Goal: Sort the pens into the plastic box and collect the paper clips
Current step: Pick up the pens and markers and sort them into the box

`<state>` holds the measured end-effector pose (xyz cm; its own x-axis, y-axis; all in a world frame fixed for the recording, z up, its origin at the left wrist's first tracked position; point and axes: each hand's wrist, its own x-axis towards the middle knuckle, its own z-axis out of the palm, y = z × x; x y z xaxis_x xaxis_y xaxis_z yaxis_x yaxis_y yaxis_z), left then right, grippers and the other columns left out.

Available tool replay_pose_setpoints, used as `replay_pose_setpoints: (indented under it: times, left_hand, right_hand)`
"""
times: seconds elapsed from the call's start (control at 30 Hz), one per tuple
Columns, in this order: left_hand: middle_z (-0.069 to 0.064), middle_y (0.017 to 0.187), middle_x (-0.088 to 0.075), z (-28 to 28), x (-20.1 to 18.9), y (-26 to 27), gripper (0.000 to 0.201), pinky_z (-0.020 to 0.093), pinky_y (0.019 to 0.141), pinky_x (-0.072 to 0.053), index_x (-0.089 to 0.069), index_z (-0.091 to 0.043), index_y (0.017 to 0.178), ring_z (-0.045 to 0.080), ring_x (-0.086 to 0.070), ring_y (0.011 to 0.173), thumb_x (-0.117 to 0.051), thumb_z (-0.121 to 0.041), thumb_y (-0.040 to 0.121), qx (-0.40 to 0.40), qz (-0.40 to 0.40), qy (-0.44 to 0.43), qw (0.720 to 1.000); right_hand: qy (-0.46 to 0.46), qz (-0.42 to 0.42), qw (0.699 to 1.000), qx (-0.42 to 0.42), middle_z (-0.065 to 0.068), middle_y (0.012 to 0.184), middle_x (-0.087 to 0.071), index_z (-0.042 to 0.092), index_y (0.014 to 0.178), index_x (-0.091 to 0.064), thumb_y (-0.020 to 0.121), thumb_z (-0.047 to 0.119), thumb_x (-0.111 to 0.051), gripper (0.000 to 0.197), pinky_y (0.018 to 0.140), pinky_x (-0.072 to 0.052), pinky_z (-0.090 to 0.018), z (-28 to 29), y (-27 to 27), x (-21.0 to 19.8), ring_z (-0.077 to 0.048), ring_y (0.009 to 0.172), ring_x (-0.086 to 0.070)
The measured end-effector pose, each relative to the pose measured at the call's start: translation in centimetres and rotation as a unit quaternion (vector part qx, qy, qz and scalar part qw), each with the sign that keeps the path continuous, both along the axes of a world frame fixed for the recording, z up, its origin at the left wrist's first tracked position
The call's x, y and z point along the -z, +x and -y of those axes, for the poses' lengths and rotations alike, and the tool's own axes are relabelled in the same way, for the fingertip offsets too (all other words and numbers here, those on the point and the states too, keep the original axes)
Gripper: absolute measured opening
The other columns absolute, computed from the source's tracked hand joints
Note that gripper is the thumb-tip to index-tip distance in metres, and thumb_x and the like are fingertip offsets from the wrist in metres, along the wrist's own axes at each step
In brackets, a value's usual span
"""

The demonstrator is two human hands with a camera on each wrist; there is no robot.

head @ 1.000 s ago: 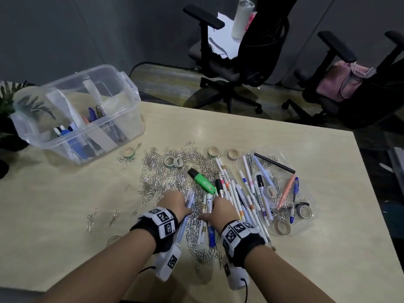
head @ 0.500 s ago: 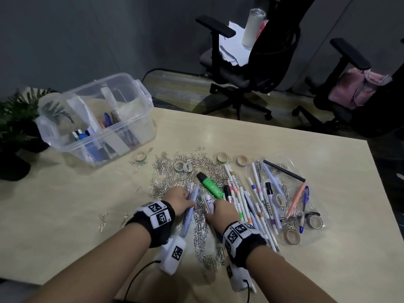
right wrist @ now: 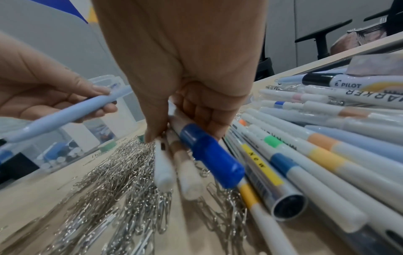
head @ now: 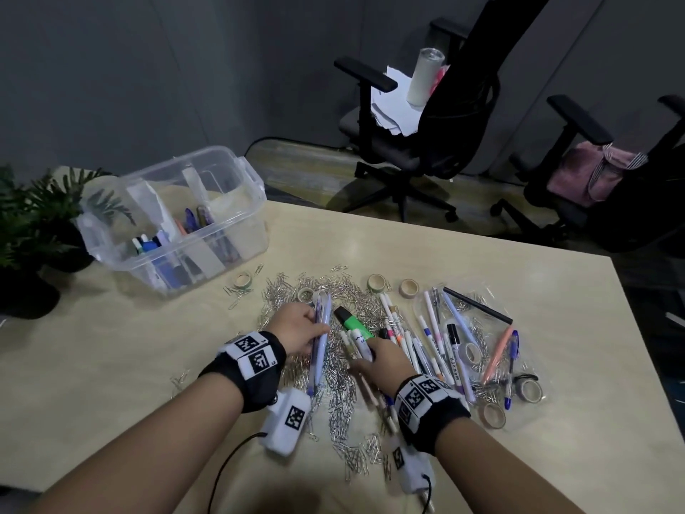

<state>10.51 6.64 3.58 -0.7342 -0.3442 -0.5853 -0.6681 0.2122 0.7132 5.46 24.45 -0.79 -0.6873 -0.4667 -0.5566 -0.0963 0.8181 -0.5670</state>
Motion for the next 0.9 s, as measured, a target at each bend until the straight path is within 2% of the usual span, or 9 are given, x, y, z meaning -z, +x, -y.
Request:
replay_pose_setpoints:
  times: [0.13, 0.33, 0.4, 0.5, 0.6, 0.67, 0.73, 0.8, 0.9]
  left_hand:
    - [0.012, 0.080, -0.066, 0.4, -0.7, -0.1, 0.015, 0.038, 0.068, -0.060, -0.058, 0.002, 0.085, 0.025, -0.069, 0.072, -0.066, -0.011, 0.086, -0.003, -0.015, 0.024, 1.000]
    - [0.012, 0.078, -0.066, 1.8, -1.5, 0.6, 0.022, 0.026, 0.058, -0.056, -0.059, 0.008, 0.090, 0.021, -0.067, 0.068, -0.067, -0.012, 0.086, -0.005, -0.042, 0.025, 0.999]
    - [0.015, 0.082, -0.068, 3.0, -1.9, 0.7, 0.018, 0.027, 0.059, -0.056, -0.061, 0.006, 0.086, 0.023, -0.068, 0.071, -0.067, -0.011, 0.086, -0.004, -0.055, 0.014, 0.998]
    - [0.018, 0.087, -0.068, 5.6, -2.7, 0.9, 0.013, 0.036, 0.068, -0.058, -0.062, 0.003, 0.087, 0.028, -0.069, 0.080, -0.066, -0.009, 0.086, -0.010, -0.084, 0.015, 0.996]
    - [0.016, 0.089, -0.070, 8.4, -4.2, 1.3, 0.005, 0.035, 0.073, -0.059, -0.062, -0.003, 0.087, 0.026, -0.070, 0.083, -0.065, -0.007, 0.087, -0.037, -0.124, 0.056, 0.990]
    - [0.016, 0.091, -0.071, 10.3, -5.4, 1.6, 0.010, 0.031, 0.068, -0.058, -0.063, 0.000, 0.093, 0.024, -0.070, 0.082, -0.065, -0.008, 0.087, -0.060, -0.150, 0.081, 0.984]
    - [0.015, 0.092, -0.071, 12.2, -6.6, 1.8, 0.013, 0.026, 0.061, -0.056, -0.063, 0.003, 0.097, 0.020, -0.070, 0.078, -0.063, -0.007, 0.088, -0.085, -0.175, 0.103, 0.975]
    - [0.016, 0.094, -0.072, 14.4, -7.5, 2.3, 0.015, 0.027, 0.063, -0.058, -0.063, 0.005, 0.099, 0.021, -0.070, 0.080, -0.063, -0.006, 0.089, -0.101, -0.201, 0.108, 0.968]
    - [0.016, 0.091, -0.072, 17.8, -8.1, 3.3, 0.014, 0.030, 0.067, -0.059, -0.062, 0.006, 0.097, 0.024, -0.071, 0.083, -0.063, -0.006, 0.089, -0.118, -0.232, 0.098, 0.961]
  right_hand:
    - [-0.019, 0.002, 0.999, 0.045, 0.006, 0.064, -0.044, 0.022, 0.066, -0.040, 0.077, 0.031, -0.076, 0.039, 0.048, -0.031, -0.021, 0.0, -0.1, -0.7, -0.008, 0.053, -0.039]
    - [-0.046, 0.006, 0.996, 0.081, -0.007, 0.072, -0.063, 0.001, 0.087, -0.061, 0.076, 0.035, -0.077, 0.039, 0.052, -0.051, -0.028, 1.6, -0.9, -1.9, -0.015, 0.057, -0.055]
    - [-0.069, -0.009, 0.994, 0.080, -0.005, 0.071, -0.062, 0.005, 0.085, -0.060, 0.080, 0.034, -0.074, 0.033, 0.051, -0.049, -0.025, 2.6, -1.1, -2.9, -0.014, 0.056, -0.054]
    - [-0.092, -0.055, 0.991, 0.084, 0.003, 0.068, -0.058, 0.017, 0.083, -0.052, 0.089, 0.036, -0.063, 0.023, 0.052, -0.049, -0.028, 4.7, -1.2, -4.2, -0.013, 0.055, -0.054]
    - [-0.112, -0.093, 0.987, 0.063, 0.007, 0.079, -0.060, 0.021, 0.102, -0.051, 0.094, 0.036, -0.055, 0.017, 0.069, -0.051, -0.034, 7.6, -1.3, -5.4, -0.019, 0.075, -0.060]
    - [-0.124, -0.095, 0.986, 0.052, 0.000, 0.092, -0.063, 0.019, 0.113, -0.050, 0.094, 0.034, -0.054, 0.024, 0.078, -0.050, -0.038, 9.7, -1.6, -6.1, -0.023, 0.085, -0.061]
    - [-0.144, -0.087, 0.985, 0.048, -0.004, 0.095, -0.064, 0.019, 0.111, -0.050, 0.092, 0.030, -0.057, 0.023, 0.080, -0.051, -0.041, 11.9, -2.0, -7.0, -0.023, 0.086, -0.062]
    - [-0.188, -0.067, 0.979, 0.049, -0.004, 0.091, -0.066, 0.019, 0.102, -0.053, 0.088, 0.027, -0.063, 0.019, 0.079, -0.053, -0.043, 14.2, -2.3, -7.8, -0.021, 0.083, -0.063]
    - [-0.223, -0.045, 0.973, 0.042, -0.005, 0.079, -0.065, 0.010, 0.091, -0.055, 0.082, 0.024, -0.073, 0.025, 0.064, -0.053, -0.028, 17.5, -2.8, -9.5, -0.012, 0.069, -0.064]
